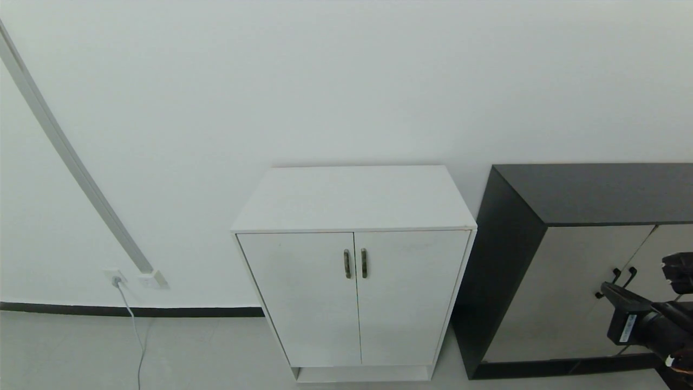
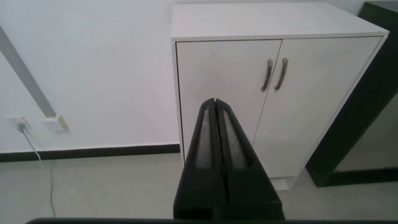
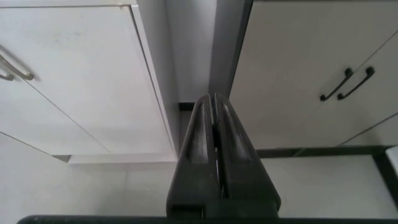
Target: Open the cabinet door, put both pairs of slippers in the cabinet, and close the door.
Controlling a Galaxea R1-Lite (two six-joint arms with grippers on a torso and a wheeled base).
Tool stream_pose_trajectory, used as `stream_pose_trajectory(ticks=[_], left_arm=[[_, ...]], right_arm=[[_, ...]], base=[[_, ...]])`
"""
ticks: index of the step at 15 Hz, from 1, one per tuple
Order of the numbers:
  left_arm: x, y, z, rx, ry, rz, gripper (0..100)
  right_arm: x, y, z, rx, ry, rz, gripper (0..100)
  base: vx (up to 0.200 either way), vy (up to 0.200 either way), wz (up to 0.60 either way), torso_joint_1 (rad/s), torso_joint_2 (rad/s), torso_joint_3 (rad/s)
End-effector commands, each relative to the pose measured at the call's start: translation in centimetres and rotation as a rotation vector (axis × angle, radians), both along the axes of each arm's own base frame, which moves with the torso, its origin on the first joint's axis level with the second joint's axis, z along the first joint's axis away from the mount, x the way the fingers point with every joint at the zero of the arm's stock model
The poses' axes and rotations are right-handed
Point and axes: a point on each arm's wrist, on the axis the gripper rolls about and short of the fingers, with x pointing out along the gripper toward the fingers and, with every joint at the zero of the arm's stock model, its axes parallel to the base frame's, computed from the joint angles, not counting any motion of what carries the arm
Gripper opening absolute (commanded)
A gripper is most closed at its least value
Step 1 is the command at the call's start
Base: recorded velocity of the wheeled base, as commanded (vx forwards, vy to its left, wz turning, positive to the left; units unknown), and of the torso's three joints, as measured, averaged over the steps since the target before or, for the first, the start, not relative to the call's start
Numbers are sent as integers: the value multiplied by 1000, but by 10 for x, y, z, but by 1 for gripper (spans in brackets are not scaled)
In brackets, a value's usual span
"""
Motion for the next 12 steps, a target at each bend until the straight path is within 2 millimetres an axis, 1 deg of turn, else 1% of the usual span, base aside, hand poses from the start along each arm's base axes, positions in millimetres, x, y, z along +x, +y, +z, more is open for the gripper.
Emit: stream_pose_trajectory(ticks=[1, 2, 4, 7, 8, 9, 12], left_arm=[[0, 0, 0, 0, -1, 0, 0], [0, 0, 0, 0, -1, 0, 0], [0, 0, 0, 0, -1, 0, 0], [0, 0, 0, 0, -1, 0, 0], [0, 0, 0, 0, 1, 0, 0], [0, 0, 0, 0, -1, 0, 0], [0, 0, 0, 0, 1, 0, 0]], right_arm=[[-6, -3, 7, -1, -36, -8, 0], [-12, -3, 9, -1, -33, -8, 0], [-29, -6, 13, -9, -6, -7, 0], [-63, -11, 19, -55, 11, 1, 0], [-68, -12, 20, -63, 14, 2, 0], [-85, -15, 19, -73, 38, 4, 0], [-119, -19, 12, -79, 93, 40, 0]], base=[[0, 0, 0, 0, 0, 0], [0, 0, 0, 0, 0, 0], [0, 0, 0, 0, 0, 0], [0, 0, 0, 0, 0, 0], [0, 0, 0, 0, 0, 0], [0, 0, 0, 0, 0, 0], [0, 0, 0, 0, 0, 0]])
